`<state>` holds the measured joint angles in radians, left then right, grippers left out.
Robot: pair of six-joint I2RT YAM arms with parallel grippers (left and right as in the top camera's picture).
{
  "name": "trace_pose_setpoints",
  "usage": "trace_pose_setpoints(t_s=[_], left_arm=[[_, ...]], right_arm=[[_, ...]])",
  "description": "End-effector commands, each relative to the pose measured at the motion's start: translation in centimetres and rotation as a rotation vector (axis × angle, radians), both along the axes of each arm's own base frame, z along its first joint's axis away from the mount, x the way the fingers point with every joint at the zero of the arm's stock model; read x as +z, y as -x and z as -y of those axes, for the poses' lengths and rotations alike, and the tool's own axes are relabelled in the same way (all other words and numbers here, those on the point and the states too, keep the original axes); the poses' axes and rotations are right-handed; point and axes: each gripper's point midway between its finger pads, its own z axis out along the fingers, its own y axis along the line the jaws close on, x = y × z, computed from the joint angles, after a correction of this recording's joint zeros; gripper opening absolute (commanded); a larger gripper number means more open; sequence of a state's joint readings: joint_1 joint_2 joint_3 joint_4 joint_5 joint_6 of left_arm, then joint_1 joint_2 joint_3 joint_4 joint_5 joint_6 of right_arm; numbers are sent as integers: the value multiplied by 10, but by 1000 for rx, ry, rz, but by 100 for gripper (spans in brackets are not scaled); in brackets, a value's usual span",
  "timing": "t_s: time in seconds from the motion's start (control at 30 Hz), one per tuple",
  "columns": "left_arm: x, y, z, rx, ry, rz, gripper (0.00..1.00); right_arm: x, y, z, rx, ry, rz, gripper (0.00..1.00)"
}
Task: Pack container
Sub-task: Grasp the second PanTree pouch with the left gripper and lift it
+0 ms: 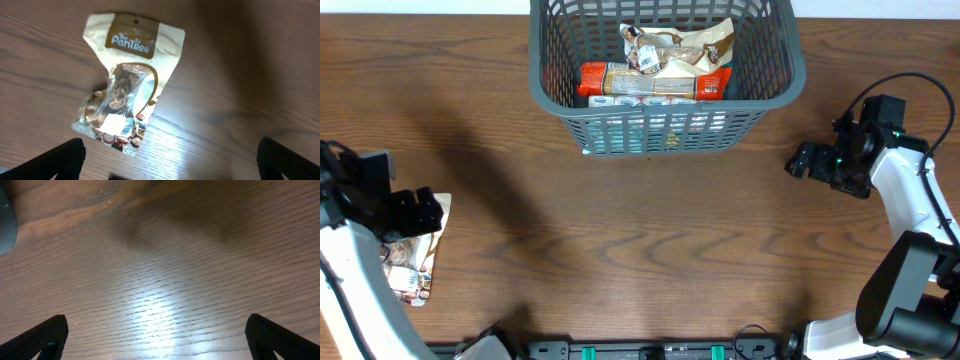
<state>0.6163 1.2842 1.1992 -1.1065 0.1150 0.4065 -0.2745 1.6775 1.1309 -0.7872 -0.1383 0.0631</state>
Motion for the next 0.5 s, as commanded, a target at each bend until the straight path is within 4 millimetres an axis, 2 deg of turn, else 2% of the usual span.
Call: trace_pose_setpoints(t_s=[0.0,0.23,0.33,0.47], left_arm=[[-21,-1,-5,-67,66,-46,99],[-59,5,-24,-113,136,-152,99],[-65,7,-34,-140,121,-160,99],[-68,11,-60,-116,53,-162,99]], right_arm=[[2,-1,-1,14,2,11,99],[2,0,-1,14,1,7,99],[2,0,-1,13,0,6,99],[2,0,-1,6,-2,5,99]])
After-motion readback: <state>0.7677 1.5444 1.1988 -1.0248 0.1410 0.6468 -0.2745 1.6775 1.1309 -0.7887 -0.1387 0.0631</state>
